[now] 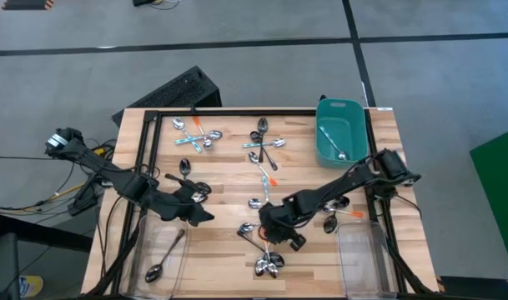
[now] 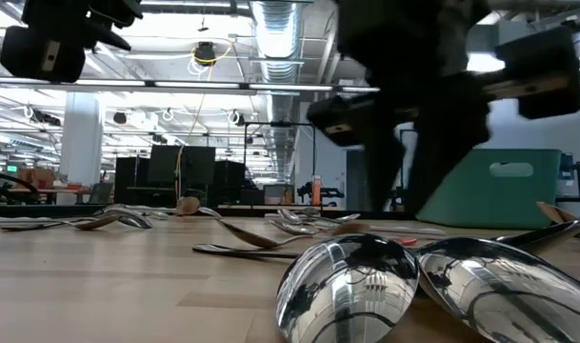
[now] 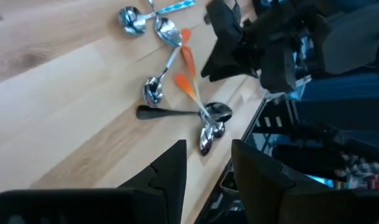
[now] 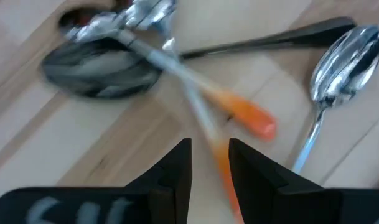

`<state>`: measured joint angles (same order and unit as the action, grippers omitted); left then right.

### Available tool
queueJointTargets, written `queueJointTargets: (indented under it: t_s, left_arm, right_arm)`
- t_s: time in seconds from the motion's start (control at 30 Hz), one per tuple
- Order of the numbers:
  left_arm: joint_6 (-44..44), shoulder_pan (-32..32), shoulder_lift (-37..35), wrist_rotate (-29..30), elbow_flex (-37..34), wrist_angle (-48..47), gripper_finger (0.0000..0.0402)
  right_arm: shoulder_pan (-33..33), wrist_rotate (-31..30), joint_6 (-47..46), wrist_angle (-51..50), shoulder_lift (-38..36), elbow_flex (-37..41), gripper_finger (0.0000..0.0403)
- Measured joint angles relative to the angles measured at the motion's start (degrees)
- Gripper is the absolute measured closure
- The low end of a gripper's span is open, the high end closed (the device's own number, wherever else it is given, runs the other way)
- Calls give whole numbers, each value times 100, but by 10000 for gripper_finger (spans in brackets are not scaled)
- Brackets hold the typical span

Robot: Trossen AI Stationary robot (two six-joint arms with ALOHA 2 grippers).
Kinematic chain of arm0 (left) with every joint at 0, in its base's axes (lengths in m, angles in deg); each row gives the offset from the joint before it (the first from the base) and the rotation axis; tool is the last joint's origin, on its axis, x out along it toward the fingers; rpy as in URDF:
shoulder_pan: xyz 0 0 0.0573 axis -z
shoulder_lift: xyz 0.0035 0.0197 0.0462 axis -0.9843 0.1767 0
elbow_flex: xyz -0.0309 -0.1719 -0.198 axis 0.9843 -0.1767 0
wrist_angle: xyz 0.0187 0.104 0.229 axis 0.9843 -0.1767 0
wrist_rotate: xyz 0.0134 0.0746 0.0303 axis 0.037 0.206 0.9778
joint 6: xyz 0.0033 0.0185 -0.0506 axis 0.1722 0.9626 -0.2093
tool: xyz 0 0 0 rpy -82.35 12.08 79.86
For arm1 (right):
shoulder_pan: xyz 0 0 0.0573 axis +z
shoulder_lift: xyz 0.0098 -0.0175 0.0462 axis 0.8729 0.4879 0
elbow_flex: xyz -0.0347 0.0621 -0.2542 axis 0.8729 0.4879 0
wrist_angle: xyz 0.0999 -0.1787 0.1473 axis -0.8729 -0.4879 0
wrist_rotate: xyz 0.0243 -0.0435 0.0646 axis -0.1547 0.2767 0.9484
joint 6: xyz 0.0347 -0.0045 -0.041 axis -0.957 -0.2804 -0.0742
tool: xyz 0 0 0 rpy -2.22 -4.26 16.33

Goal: Sort silverware by color (type)
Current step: Put the orange spoon into the right transparent bin

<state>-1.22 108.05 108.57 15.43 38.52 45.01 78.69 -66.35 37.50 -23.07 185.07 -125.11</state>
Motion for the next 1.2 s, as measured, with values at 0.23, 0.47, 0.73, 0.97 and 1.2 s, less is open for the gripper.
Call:
queueJointTargets:
  t_s: [0.23, 0.47, 0.73, 0.97, 1.2]
  left_arm:
    - [509, 35, -153, -128, 0, 31, 287]
    - [941, 114, -153, -10, -2, -236, 287]
    - [987, 183, -155, 97, -4, -173, 287]
    - [991, 254, -155, 332, -4, -141, 288]
    - [1007, 256, -155, 626, -4, -145, 288]
  right_arm:
    - [-38, -133, -147, -613, 713, -622, 274]
    - [47, -443, -258, -946, 940, -714, 278]
    - [46, -507, -838, -1345, 972, -962, 362]
    - [-9, -229, -1412, -2850, 1054, -1737, 387]
    - [-282, 506, -2549, -4642, 1026, -2649, 387]
